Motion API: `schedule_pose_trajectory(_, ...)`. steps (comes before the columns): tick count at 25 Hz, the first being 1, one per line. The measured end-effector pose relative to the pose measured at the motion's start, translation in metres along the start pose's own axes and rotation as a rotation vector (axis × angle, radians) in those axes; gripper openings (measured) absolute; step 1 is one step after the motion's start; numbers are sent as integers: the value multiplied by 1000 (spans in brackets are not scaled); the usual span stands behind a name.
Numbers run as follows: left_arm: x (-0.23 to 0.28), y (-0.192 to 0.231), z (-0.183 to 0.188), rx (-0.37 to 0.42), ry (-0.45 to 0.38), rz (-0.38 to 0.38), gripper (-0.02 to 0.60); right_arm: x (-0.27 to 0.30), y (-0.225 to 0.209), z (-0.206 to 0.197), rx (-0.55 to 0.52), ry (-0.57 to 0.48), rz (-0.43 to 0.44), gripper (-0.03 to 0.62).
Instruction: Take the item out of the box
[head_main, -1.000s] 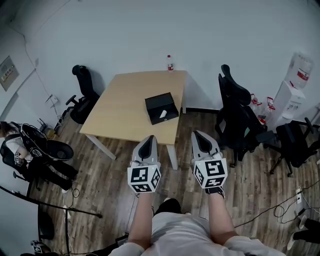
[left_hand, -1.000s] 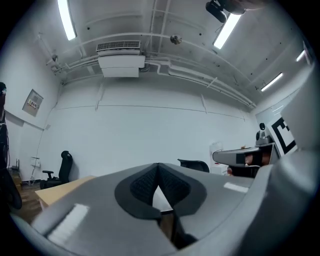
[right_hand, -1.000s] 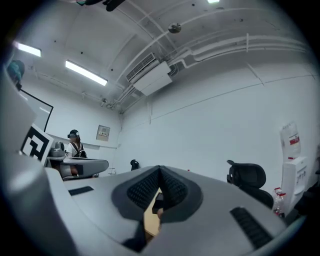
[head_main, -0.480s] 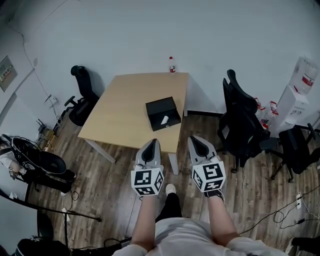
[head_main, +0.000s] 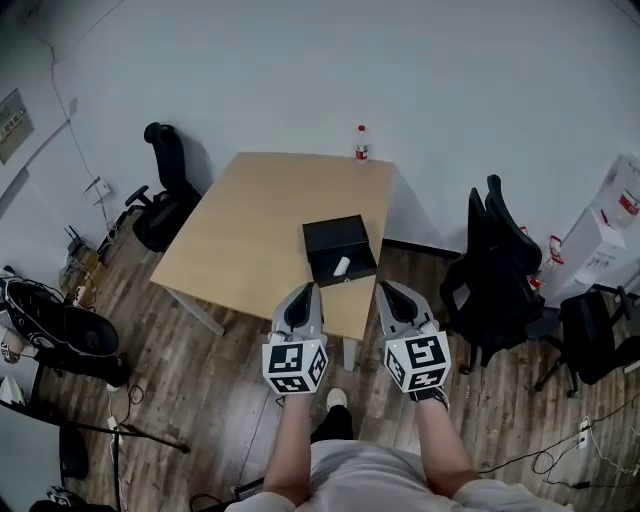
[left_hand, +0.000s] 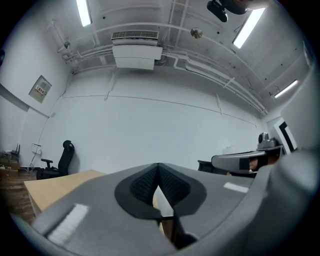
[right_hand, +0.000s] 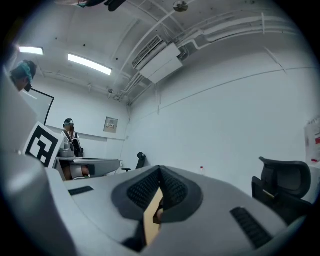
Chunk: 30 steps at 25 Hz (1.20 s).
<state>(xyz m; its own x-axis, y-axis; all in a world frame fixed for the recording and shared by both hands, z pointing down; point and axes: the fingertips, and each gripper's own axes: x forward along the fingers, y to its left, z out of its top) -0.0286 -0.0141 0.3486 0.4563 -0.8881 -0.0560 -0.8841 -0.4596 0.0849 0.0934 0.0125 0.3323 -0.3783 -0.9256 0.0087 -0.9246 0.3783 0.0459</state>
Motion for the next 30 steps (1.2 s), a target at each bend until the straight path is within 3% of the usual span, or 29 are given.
schedule_pose_trajectory(7,72,42,0,-16,-12,-25,6,77,-24,-7,-12,32,-22,12)
schedule_pose_trajectory(10,101,55,0,28,-8,-61,6,113,-29,-9,0,36,-33,12)
schedule_pose_trajectory(19,149,125,-19,56,29,-58,6,194,-37,-35,-4,72,-59,12)
schedule_pose_trajectory(30,192,153,-72,28,113,-76,6,243,-60,-107,-85,254,83,12)
